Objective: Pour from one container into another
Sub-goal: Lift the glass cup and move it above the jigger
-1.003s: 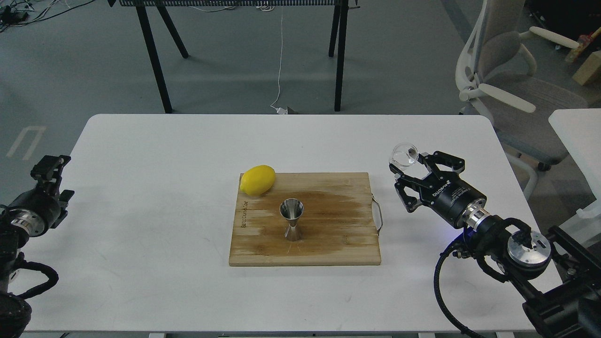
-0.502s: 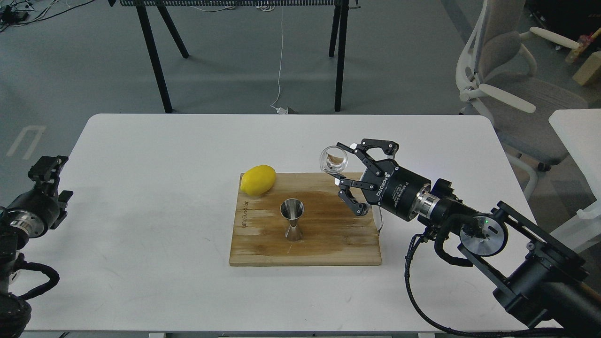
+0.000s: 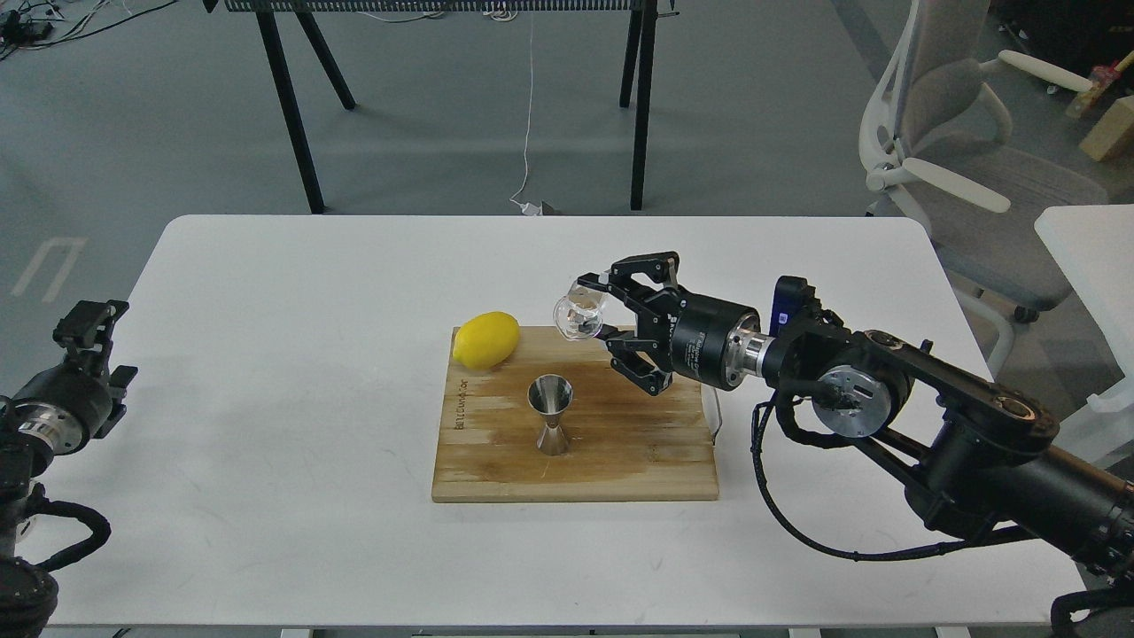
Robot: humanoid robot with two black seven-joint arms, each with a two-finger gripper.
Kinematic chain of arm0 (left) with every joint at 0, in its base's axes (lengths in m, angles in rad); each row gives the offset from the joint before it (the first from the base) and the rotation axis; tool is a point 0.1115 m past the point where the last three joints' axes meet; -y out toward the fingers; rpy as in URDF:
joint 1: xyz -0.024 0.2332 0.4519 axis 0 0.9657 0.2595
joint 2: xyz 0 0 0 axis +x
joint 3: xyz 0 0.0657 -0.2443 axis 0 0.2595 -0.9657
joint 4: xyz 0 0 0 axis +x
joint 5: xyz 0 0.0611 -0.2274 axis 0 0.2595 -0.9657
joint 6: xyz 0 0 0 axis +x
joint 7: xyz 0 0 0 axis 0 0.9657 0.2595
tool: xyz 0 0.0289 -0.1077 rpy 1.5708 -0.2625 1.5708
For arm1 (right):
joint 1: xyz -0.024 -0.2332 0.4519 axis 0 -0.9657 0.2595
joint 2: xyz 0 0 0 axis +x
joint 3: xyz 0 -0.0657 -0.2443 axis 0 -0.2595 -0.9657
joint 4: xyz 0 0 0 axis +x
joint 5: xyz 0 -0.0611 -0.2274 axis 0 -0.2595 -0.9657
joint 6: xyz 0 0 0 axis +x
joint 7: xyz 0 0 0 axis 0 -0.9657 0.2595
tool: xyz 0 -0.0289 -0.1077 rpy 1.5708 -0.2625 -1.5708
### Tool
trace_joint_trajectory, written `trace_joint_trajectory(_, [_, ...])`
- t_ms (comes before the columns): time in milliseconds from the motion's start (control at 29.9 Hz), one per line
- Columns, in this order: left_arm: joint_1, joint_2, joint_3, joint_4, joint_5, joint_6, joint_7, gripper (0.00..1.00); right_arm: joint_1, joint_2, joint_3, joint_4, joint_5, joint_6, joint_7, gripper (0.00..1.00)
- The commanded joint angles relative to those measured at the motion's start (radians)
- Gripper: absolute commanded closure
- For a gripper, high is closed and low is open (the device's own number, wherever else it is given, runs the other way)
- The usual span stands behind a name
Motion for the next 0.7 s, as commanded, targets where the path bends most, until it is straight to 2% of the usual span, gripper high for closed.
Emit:
trace_joint_trajectory(0, [0.000,-0.006,0.001,0.000,0.000,0.000,0.000,0.00,0.038,0.000,-0.052,-0.017,-0.020,0.001,0.000,0.59])
trace_joint_trajectory(669, [0.000,-0.010,0.001,0.000,0.000,0.000,0.000,0.00,0.130,0.017,-0.184,-0.020,-0.115,0.004,0.000,0.59])
